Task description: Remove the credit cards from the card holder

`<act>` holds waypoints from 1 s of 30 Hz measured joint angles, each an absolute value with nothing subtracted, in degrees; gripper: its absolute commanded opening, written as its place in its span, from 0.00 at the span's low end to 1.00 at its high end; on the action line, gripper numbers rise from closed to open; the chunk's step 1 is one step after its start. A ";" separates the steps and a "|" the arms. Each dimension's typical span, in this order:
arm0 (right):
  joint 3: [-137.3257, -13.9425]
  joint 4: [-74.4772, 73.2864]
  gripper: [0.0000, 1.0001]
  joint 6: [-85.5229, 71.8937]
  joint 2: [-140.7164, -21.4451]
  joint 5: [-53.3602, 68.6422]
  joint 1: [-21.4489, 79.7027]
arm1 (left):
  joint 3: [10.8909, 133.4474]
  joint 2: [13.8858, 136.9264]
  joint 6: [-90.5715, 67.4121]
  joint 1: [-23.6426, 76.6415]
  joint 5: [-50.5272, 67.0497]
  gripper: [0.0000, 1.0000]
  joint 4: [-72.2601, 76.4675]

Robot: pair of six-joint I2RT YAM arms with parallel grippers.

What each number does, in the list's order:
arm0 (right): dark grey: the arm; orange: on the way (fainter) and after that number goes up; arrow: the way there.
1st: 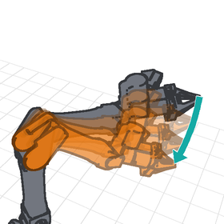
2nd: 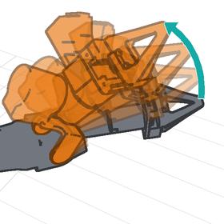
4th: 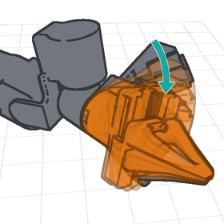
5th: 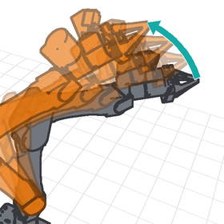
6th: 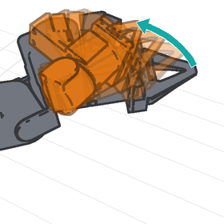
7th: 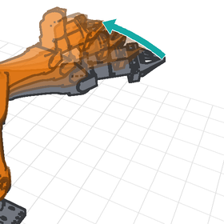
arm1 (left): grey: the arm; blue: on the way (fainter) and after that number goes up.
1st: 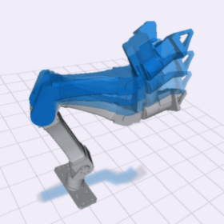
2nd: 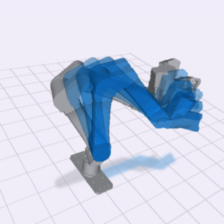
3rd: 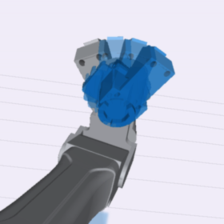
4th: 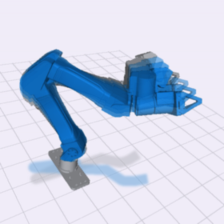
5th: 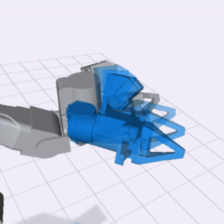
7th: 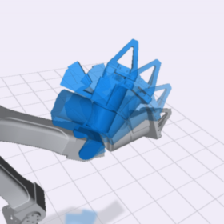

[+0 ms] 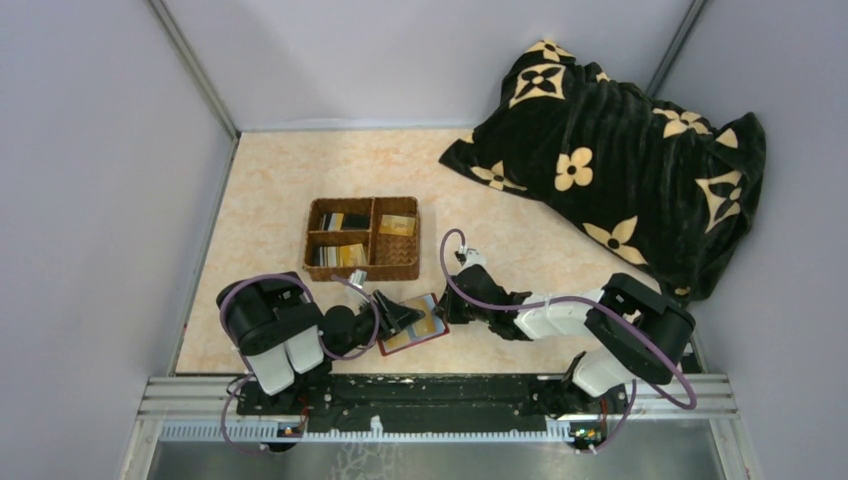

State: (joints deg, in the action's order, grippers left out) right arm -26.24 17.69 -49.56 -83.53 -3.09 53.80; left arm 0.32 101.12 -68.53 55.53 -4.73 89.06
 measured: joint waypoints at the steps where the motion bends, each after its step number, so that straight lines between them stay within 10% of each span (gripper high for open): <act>1: -26.24 17.72 0.00 -49.56 -83.53 -3.07 53.76 | 0.32 101.12 -68.53 55.53 -4.73 0.49 89.06; 30: -20.14 21.67 0.00 -50.54 -79.68 3.07 45.65 | 0.32 103.74 -69.76 55.53 -4.69 0.48 89.08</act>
State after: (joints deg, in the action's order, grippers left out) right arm -20.14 21.67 -50.54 -79.68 3.07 45.65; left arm 0.32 103.74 -69.76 55.53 -4.69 89.08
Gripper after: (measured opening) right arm 0.004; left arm 0.483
